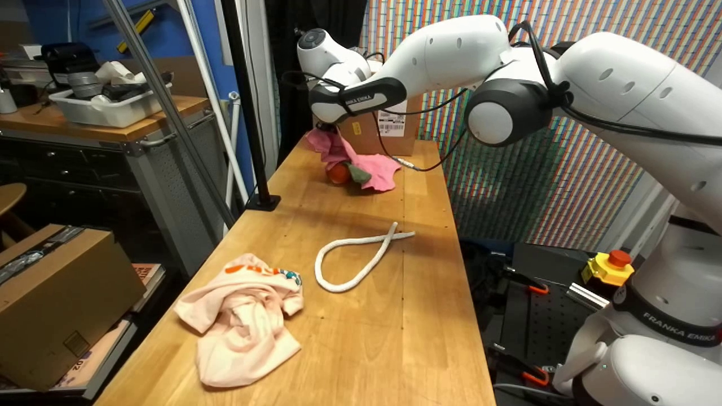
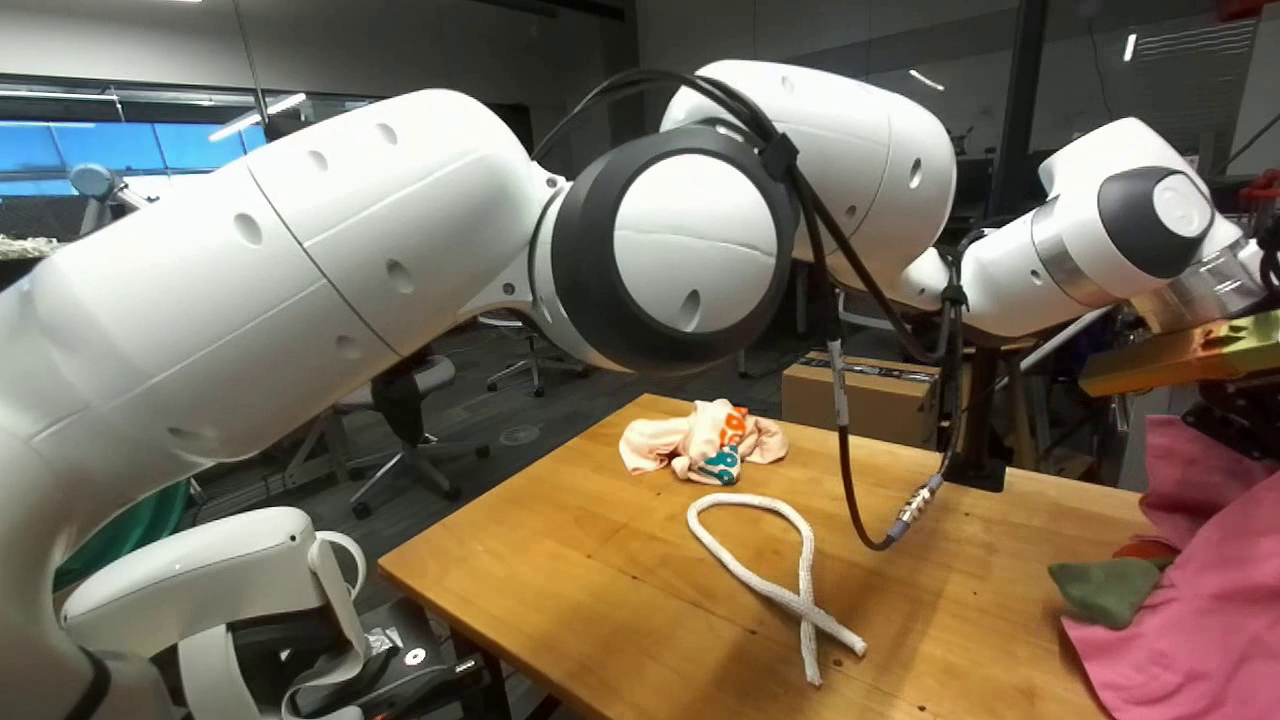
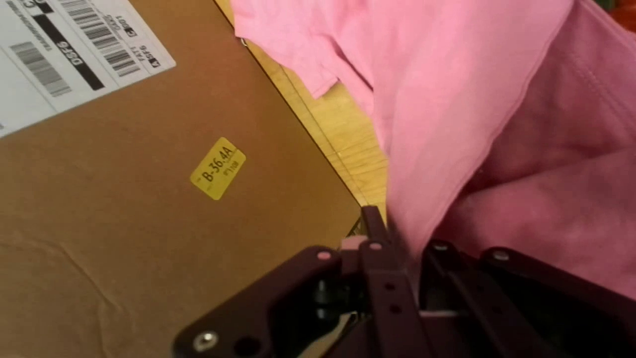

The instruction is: Move the pink shirt to the left then move the peach colored shirts to the right then move the turnip plushie to the left

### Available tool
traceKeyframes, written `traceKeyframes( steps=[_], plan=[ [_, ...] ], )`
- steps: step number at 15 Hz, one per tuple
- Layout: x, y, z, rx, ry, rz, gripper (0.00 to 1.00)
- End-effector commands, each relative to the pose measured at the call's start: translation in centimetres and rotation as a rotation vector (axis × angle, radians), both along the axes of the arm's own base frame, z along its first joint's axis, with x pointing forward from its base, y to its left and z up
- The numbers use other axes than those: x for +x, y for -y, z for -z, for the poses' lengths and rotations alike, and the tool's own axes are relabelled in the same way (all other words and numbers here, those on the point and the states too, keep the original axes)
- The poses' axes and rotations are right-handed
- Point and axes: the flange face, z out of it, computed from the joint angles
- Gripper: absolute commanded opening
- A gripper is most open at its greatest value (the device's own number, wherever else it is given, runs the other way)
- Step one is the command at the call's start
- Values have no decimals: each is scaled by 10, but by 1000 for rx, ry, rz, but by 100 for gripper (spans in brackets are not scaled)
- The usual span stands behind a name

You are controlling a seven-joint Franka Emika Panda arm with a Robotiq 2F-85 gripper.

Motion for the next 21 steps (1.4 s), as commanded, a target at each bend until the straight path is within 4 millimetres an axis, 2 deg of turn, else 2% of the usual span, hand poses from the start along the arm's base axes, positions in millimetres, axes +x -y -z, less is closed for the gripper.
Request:
traceKeyframes(
  steps=[1,7,11,21],
  plan=[
    [-12,23,-17,-39,33,89,13],
    [-48,58,-15,-79,11,233,12],
    [-81,69,-9,-84,-39,314,13],
    [-186,85,14,-113,-234,510,13]
  ],
)
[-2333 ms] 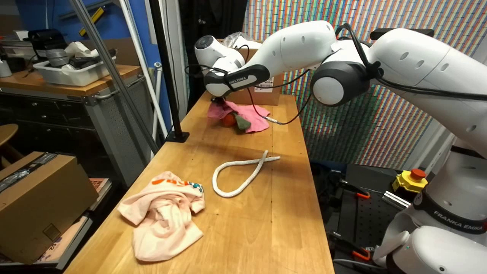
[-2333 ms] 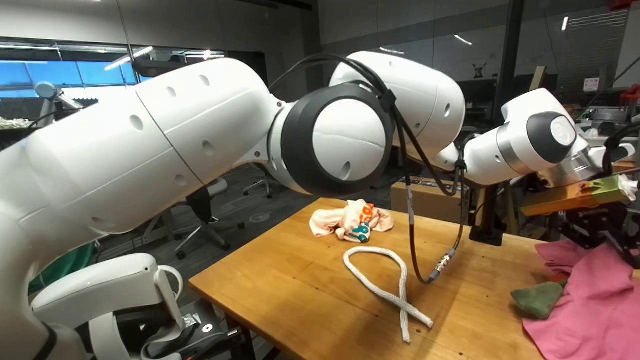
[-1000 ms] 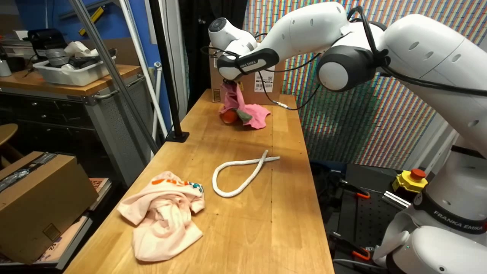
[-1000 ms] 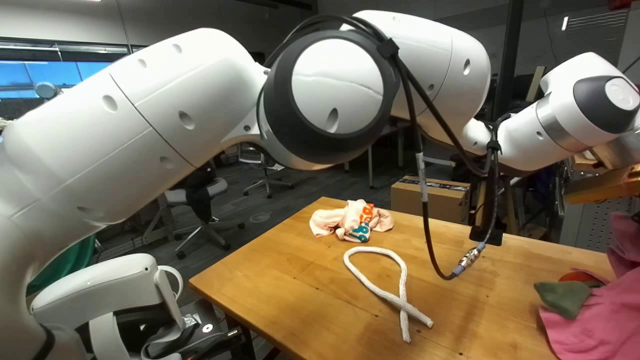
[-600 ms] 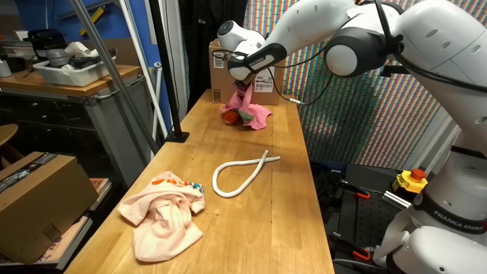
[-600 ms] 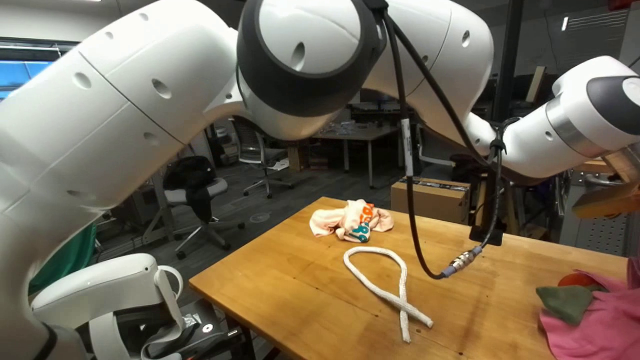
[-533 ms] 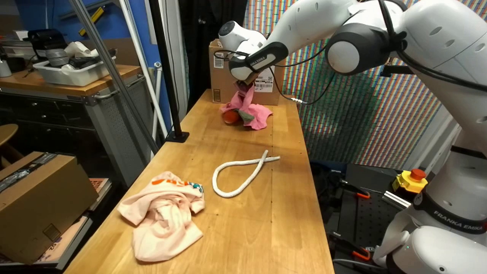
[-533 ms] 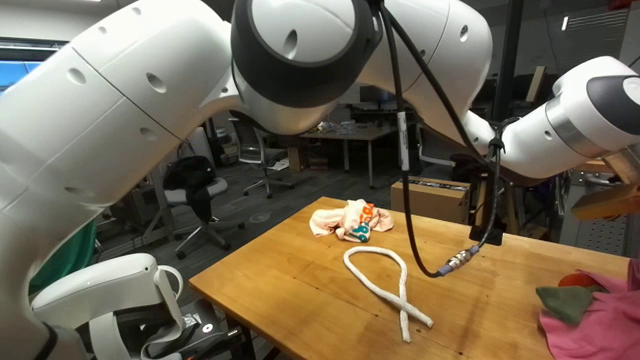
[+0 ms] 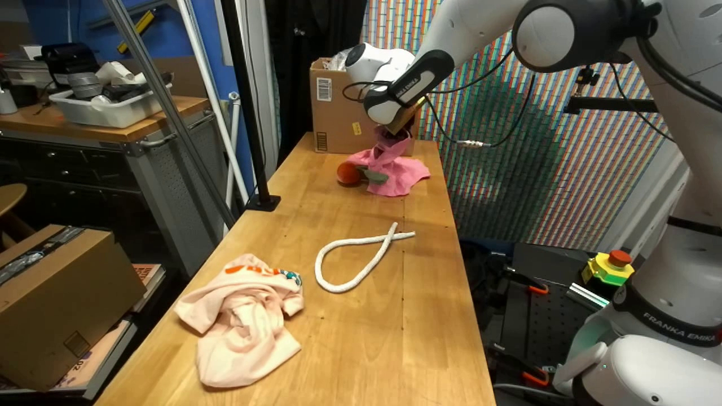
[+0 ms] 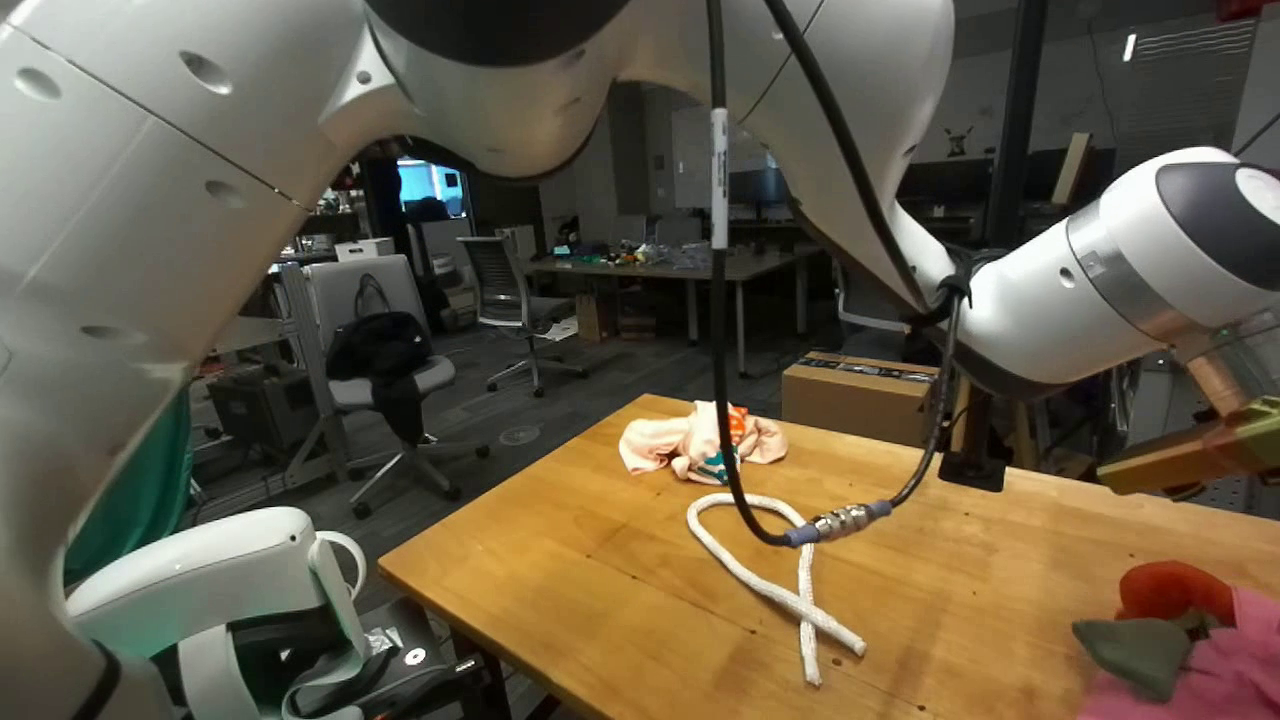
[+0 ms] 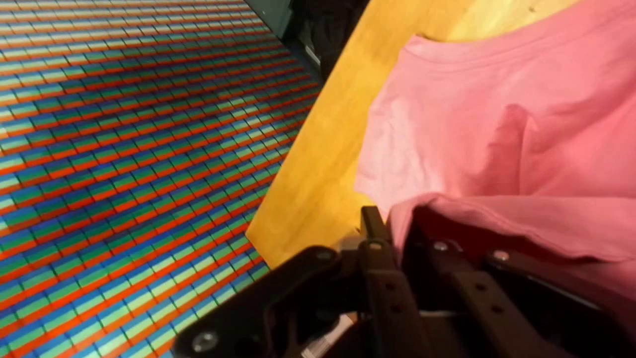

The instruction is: Move the pink shirt to the left then move the peach colored shirts to the right then move the turnip plushie to the left

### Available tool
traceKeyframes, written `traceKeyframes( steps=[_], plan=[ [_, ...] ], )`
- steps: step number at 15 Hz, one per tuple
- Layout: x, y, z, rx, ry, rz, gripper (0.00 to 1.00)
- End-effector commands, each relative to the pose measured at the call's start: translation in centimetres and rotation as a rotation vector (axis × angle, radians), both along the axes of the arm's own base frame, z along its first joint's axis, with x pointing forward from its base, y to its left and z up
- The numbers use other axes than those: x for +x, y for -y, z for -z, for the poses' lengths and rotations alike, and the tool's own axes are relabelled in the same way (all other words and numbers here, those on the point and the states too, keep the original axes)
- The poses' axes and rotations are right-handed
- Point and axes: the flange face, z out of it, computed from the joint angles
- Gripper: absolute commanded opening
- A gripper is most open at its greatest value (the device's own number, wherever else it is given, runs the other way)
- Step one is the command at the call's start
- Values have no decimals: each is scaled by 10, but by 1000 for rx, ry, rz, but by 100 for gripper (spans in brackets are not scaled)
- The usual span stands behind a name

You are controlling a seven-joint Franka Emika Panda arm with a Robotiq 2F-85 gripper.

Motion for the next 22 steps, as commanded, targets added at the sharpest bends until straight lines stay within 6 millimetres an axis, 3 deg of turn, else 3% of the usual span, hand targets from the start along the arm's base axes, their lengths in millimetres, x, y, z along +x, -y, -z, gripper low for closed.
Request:
traceKeyframes(
  steps=[1,6,8,13,14,16,22],
  plan=[
    [-45,-1,-9,-7,-38,77,13],
    [-70,3,-11,9,-69,130,13],
    [-66,-3,-7,33,-49,113,13],
    [-31,-34,0,141,38,27,12],
    [-27,-40,1,159,35,8,37],
    [-22,-50,1,173,45,-17,41],
    [-26,-57,3,176,39,-29,86]
  ],
)
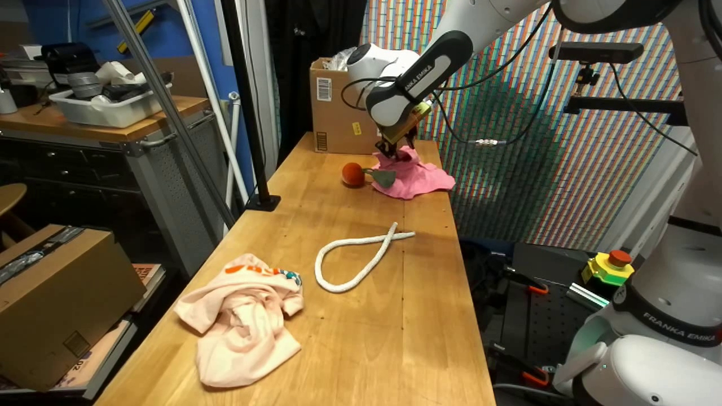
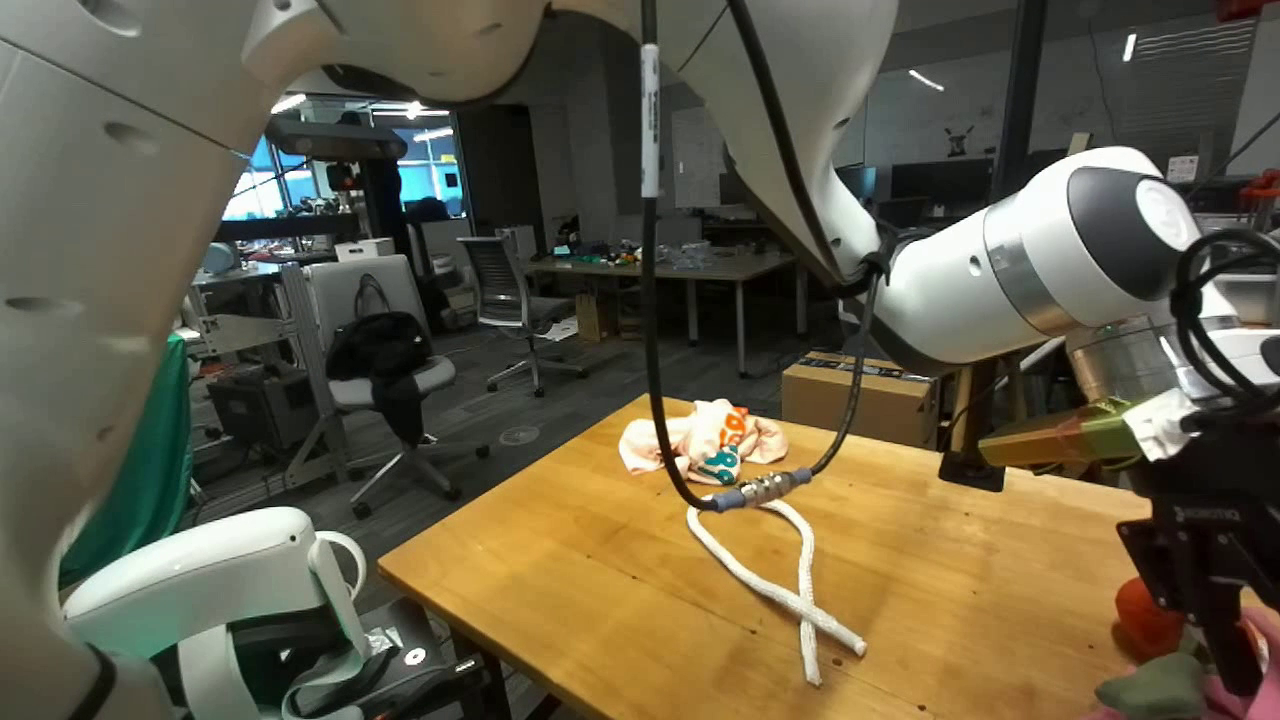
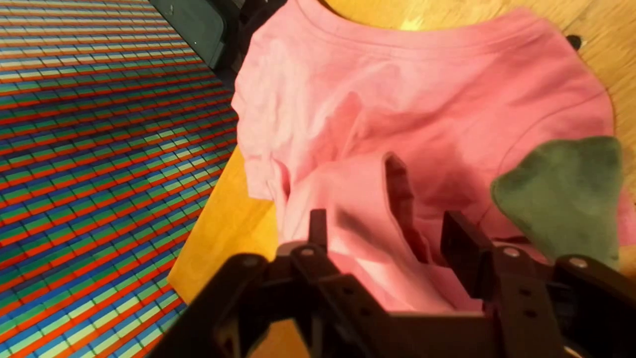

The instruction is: Move the pink shirt to the left then move the peach colored shirts to the right then move the turnip plushie to the left

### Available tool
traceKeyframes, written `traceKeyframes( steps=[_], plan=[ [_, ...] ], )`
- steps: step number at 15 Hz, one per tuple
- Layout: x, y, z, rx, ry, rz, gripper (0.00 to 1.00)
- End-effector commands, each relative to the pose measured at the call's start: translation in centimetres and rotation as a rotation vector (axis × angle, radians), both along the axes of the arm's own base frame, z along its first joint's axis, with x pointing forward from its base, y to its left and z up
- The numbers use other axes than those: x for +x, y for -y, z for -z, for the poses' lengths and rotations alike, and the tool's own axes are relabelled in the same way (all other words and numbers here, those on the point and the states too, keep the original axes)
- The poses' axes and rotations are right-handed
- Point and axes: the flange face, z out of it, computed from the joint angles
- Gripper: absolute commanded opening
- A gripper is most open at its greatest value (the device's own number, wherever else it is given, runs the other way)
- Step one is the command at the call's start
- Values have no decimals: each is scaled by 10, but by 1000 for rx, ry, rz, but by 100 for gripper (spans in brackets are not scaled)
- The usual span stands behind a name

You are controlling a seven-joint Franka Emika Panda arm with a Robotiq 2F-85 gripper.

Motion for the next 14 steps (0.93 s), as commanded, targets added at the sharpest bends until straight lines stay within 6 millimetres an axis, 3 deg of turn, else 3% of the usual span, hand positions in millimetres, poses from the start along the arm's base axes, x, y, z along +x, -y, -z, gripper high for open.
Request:
traceKeyframes(
  steps=[1,3,9,14],
  plan=[
    [-4,0,-10,12,12,-18,92],
    [-5,-7,-17,0,15,-35,100],
    [0,-58,-70,-64,26,-191,100],
    [0,-105,-107,53,-7,-428,100]
  ],
)
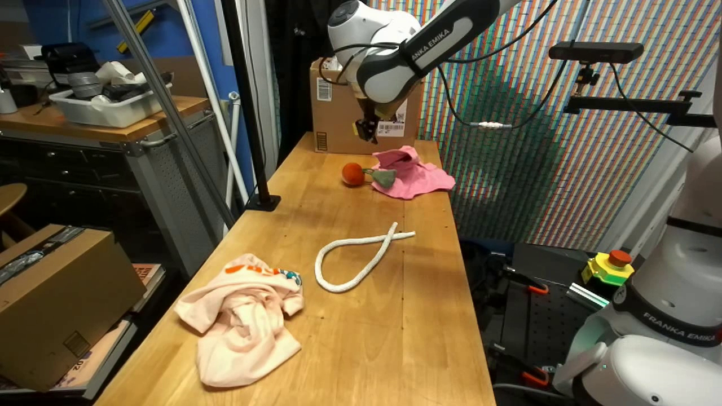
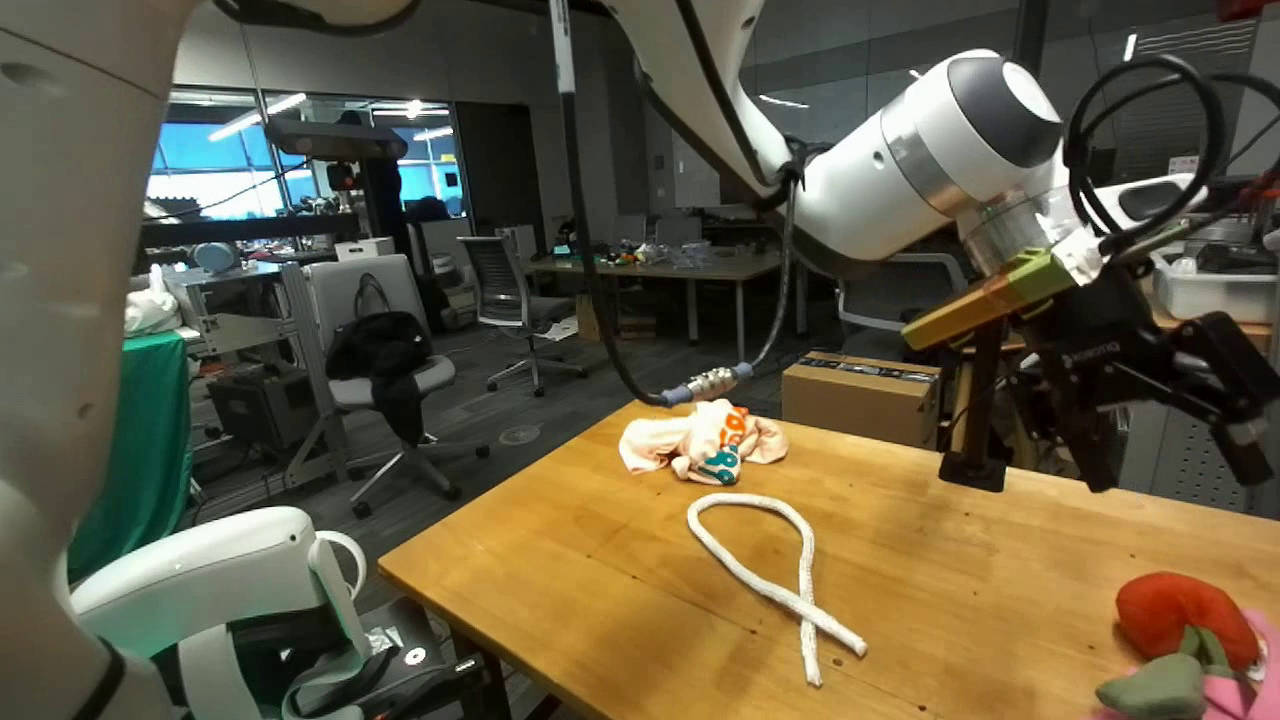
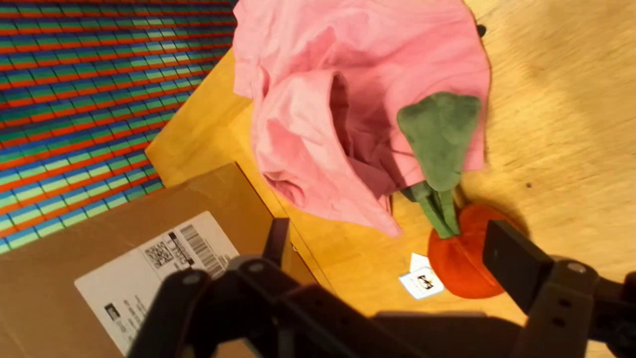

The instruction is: Move the pink shirt to the left then move the peach colored shirts to the right then move the turnip plushie to the left

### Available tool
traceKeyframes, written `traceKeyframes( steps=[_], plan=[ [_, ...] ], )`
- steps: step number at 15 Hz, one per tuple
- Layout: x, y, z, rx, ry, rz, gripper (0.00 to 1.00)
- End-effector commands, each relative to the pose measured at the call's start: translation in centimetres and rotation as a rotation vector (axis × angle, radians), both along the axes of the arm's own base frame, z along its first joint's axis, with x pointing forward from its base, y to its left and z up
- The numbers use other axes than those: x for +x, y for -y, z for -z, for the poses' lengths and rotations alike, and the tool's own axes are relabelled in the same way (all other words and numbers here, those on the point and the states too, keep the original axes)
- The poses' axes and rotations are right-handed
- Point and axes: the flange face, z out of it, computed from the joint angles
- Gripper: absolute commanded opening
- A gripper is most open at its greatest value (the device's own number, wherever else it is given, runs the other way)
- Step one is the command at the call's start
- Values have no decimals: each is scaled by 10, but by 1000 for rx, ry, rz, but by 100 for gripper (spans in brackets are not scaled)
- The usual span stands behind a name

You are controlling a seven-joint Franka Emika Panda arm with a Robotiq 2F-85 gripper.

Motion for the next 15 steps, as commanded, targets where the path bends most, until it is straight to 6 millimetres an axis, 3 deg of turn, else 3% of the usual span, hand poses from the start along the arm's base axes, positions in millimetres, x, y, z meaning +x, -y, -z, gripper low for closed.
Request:
traceKeyframes(
  steps=[1,6,15],
  plan=[
    [-11,-24,-28,90,-44,-171,100],
    [-5,-28,-37,253,-148,-365,100],
    [3,18,-23,389,-399,-554,100]
  ],
)
